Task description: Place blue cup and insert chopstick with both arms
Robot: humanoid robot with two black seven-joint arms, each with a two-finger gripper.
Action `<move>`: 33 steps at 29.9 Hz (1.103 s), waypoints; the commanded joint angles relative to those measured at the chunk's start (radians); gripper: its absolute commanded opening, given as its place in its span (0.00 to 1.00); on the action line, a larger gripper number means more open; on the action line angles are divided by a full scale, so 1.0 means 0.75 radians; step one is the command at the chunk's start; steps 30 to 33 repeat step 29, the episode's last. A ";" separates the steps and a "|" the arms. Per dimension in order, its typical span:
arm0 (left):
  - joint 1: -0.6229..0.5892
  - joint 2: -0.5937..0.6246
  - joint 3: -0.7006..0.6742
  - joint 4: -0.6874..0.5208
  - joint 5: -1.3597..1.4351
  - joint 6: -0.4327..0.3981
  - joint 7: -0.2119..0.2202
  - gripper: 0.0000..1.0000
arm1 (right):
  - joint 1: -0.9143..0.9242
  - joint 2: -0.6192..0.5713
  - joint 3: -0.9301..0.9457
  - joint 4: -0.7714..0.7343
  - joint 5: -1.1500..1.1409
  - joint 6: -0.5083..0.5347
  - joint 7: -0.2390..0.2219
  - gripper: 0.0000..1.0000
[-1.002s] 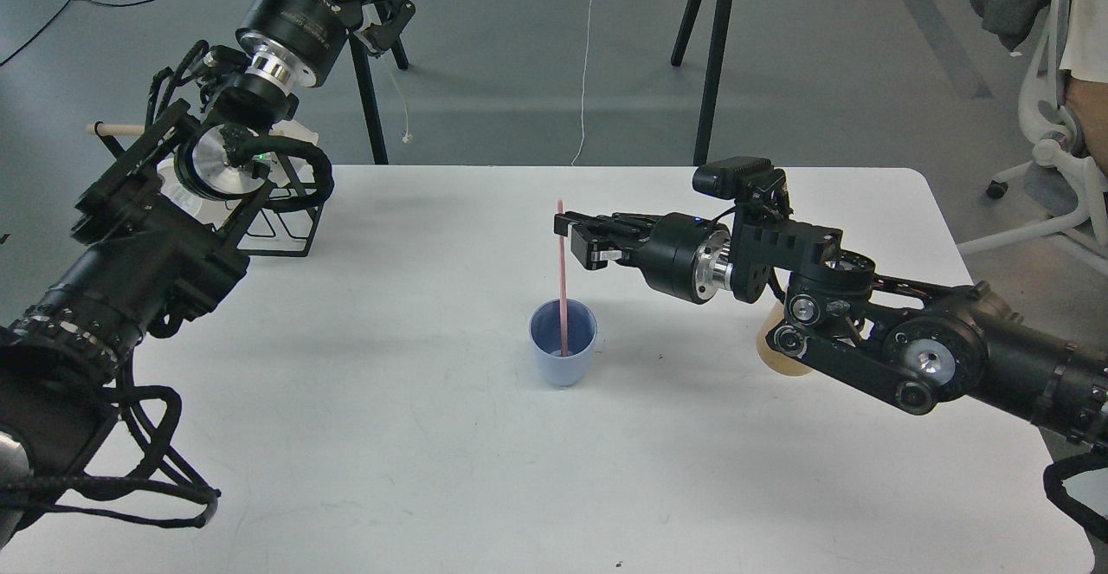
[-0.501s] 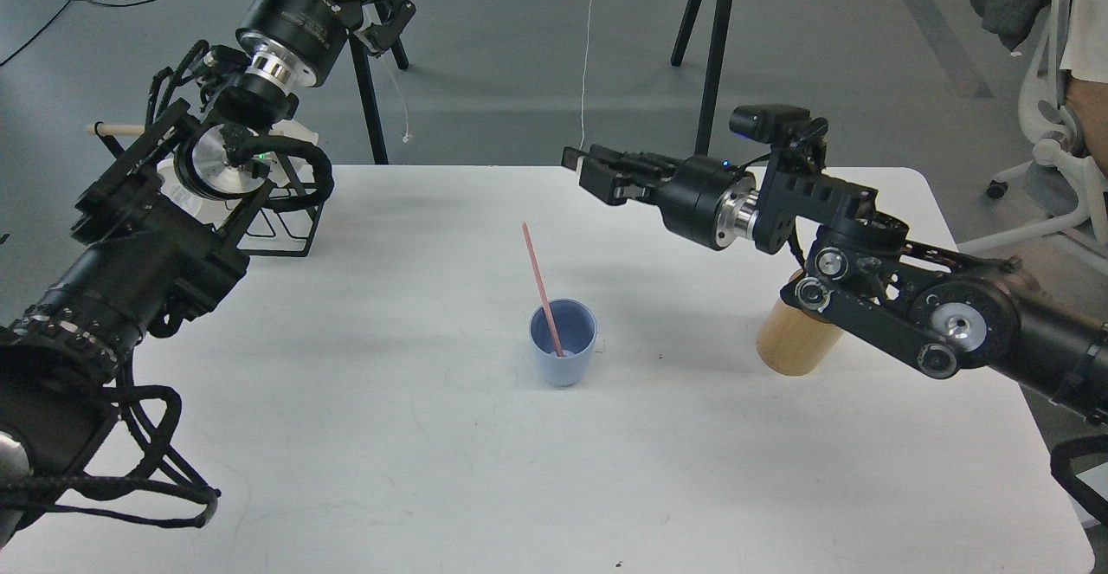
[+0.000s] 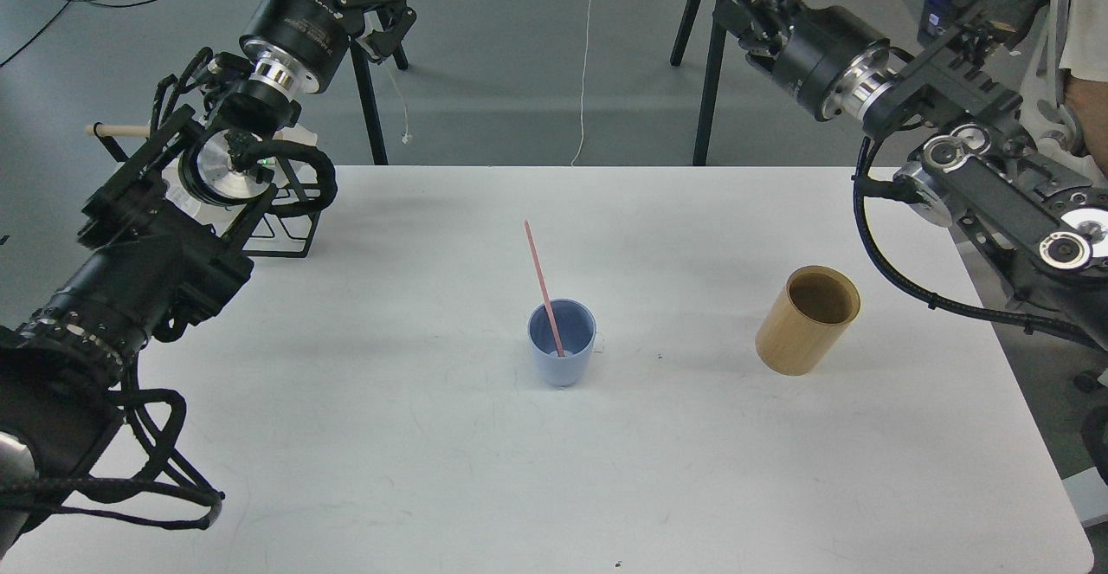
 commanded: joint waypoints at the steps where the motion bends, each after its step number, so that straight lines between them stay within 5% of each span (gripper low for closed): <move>1: 0.002 -0.013 0.001 0.023 -0.056 -0.004 0.000 1.00 | -0.003 0.000 0.047 -0.133 0.343 0.002 0.001 0.99; 6: 0.002 -0.023 0.003 0.029 -0.087 -0.006 0.000 1.00 | -0.003 0.012 0.068 -0.313 0.779 0.069 0.001 0.99; 16: 0.002 -0.058 0.001 0.109 -0.211 -0.039 0.000 1.00 | -0.065 0.129 0.331 -0.649 1.131 0.584 0.007 0.99; 33: 0.102 -0.054 -0.067 0.109 -0.330 -0.097 -0.055 1.00 | -0.095 0.186 0.348 -0.666 1.150 0.584 0.012 0.99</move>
